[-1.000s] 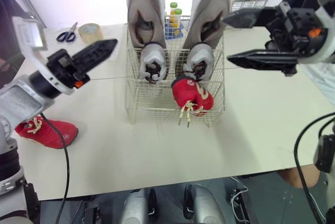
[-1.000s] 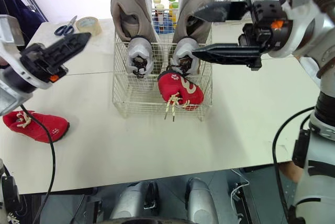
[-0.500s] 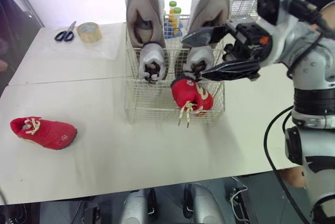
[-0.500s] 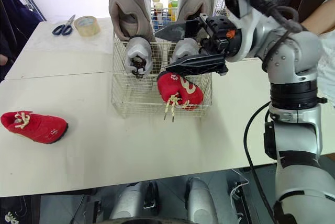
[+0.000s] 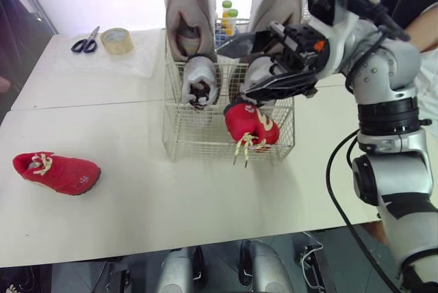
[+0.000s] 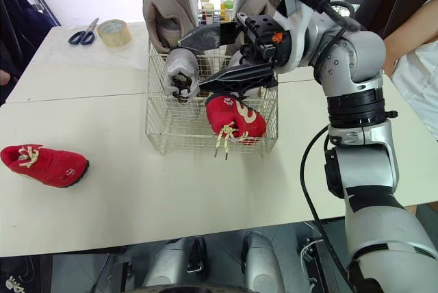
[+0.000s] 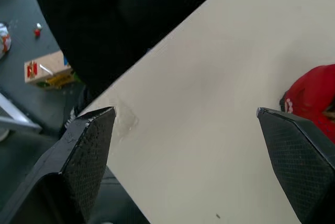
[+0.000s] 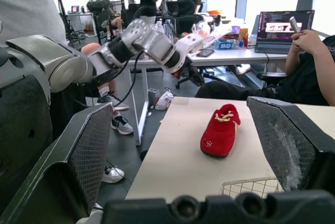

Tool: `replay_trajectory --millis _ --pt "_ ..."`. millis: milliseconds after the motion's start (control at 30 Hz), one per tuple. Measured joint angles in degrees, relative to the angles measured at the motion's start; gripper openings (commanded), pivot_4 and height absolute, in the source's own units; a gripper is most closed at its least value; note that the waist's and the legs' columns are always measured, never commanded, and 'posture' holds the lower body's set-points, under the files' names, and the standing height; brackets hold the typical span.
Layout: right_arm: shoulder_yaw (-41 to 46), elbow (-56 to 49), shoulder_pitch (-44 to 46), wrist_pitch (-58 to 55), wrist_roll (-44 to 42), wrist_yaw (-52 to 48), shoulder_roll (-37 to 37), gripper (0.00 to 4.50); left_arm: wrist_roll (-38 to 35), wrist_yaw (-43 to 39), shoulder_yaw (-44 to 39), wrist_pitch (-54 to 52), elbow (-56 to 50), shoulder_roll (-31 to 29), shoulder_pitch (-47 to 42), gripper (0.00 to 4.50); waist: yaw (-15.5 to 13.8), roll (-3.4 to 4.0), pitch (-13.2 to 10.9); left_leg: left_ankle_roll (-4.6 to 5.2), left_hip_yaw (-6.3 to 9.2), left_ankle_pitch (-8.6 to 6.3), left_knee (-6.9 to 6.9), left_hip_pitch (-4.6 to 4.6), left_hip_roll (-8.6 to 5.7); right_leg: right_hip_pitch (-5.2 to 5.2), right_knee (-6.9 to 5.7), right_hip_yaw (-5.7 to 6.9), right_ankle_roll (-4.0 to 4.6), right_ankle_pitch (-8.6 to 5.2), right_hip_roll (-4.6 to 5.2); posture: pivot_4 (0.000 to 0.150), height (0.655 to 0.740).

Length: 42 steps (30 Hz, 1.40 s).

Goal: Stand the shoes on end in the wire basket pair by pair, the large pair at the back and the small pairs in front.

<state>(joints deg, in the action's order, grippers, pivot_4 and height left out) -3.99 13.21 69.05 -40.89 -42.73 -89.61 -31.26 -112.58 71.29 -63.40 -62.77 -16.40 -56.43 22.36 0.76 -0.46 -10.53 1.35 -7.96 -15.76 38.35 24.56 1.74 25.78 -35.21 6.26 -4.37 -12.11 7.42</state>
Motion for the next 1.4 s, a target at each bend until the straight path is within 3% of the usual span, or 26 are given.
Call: replay_trajectory --millis 167,400,833,933,1167,1300,1400 --pt "0.23 -2.23 -0.48 -1.4 -0.07 0.88 -1.29 4.42 -0.46 -0.05 8.01 7.24 -0.92 0.47 -4.71 4.5 0.11 -0.01 0.01 -0.16 0.0 0.1 -0.17 -0.01 0.02 0.07 -0.01 0.01 0.13 -0.02 -0.02 0.15 0.74" --pt "2.24 -6.59 -2.19 -3.92 -0.38 3.99 -4.16 4.42 0.42 -1.84 18.39 12.28 5.99 -3.42 -12.78 4.5 0.6 0.02 0.0 -0.14 -0.09 0.11 -0.28 0.0 0.05 -0.04 -0.02 0.07 0.14 -0.02 -0.07 0.15 0.74" --pt "5.71 -13.82 -5.94 -8.8 -2.68 10.42 -8.67 4.42 17.93 -12.53 28.94 13.23 18.64 1.27 -22.64 4.5 -0.07 -0.01 0.01 -0.11 -0.1 0.13 -0.21 -0.08 0.09 -0.2 -0.03 0.25 -0.04 0.07 -0.27 0.15 0.74" --pt "6.58 -15.01 -6.46 -8.91 -3.14 12.12 -9.04 4.5 23.55 -16.54 31.02 13.16 22.94 3.62 -27.02 3.57 -0.17 -0.01 0.02 -0.09 -0.1 0.15 -0.18 -0.11 0.1 -0.27 -0.05 0.27 -0.1 0.1 -0.44 0.15 0.74" --pt "7.21 -16.67 -7.39 -9.81 -3.55 14.12 -12.19 4.5 34.65 -21.46 31.79 12.82 26.1 7.66 -33.37 0.14 -0.32 0.25 0.17 -0.01 -0.09 0.33 -0.14 -0.38 0.16 -0.43 -0.32 0.27 -0.11 0.09 -0.51 0.15 0.74" --pt "8.3 -18.32 -8.43 -10.16 -3.87 15.31 -13.38 4.5 40.1 -24.98 31.6 12.03 27.77 7.66 -36.8 0.06 -0.37 0.09 0.08 -0.12 0.05 0.47 -0.13 -0.36 0.26 -0.4 -0.48 0.35 -0.08 0.07 -0.62 0.15 0.74" --pt "9.4 -19.16 -9.58 -10.5 -4.26 16.48 -14.36 4.5 42.72 -29.89 31.49 13.26 27.71 7.85 -45.09 0.06 -1.09 -0.35 0.01 -0.13 0.14 0.53 -0.04 -0.17 0.24 -0.34 -0.47 0.44 -0.07 0.08 -0.61 0.15 0.74"
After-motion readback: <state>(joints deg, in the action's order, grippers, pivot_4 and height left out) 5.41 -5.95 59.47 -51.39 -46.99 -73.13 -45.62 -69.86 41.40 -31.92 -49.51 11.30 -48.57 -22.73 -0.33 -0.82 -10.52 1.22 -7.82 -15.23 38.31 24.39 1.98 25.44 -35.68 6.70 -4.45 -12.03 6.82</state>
